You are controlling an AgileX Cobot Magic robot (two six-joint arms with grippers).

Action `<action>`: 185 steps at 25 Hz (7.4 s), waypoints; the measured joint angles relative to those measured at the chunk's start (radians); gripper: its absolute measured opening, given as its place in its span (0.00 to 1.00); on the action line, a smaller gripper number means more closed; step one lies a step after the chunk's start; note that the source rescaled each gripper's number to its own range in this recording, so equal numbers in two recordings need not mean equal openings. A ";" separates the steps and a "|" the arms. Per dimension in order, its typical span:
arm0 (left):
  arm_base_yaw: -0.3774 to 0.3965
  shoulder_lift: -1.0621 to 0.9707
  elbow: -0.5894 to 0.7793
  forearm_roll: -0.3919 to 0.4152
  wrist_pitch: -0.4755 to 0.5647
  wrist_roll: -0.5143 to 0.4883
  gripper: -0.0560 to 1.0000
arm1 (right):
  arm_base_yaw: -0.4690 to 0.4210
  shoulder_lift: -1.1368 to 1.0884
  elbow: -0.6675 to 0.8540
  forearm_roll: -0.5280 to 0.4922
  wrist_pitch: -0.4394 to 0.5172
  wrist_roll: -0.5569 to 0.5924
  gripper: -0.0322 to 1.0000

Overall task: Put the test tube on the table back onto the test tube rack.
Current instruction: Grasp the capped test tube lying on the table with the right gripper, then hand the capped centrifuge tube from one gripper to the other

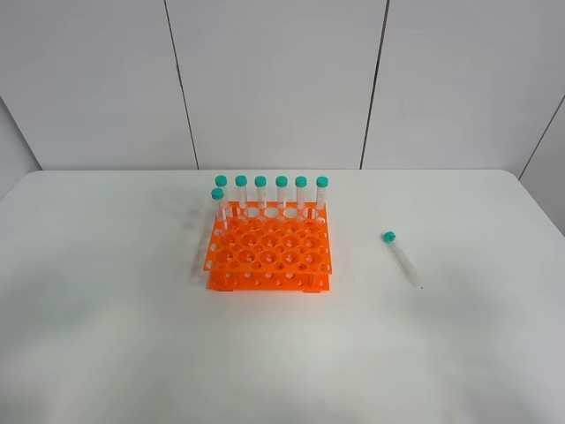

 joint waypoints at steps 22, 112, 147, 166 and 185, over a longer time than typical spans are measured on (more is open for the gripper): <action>0.000 0.000 0.000 0.000 0.000 0.000 1.00 | 0.000 0.752 -0.310 0.041 0.001 0.000 1.00; 0.000 -0.002 0.000 0.000 0.000 0.000 1.00 | 0.111 2.087 -0.716 0.045 -0.427 -0.095 0.03; 0.000 -0.002 -0.001 0.000 -0.003 0.000 1.00 | 0.352 1.607 -0.716 0.574 -0.123 -0.962 0.06; 0.000 0.913 -0.443 -0.372 -0.288 0.192 1.00 | 0.352 1.607 -0.716 0.619 -0.134 -0.988 0.06; -0.232 1.524 -0.443 -1.598 -0.404 1.003 1.00 | 0.352 1.607 -0.716 0.677 -0.159 -1.030 0.06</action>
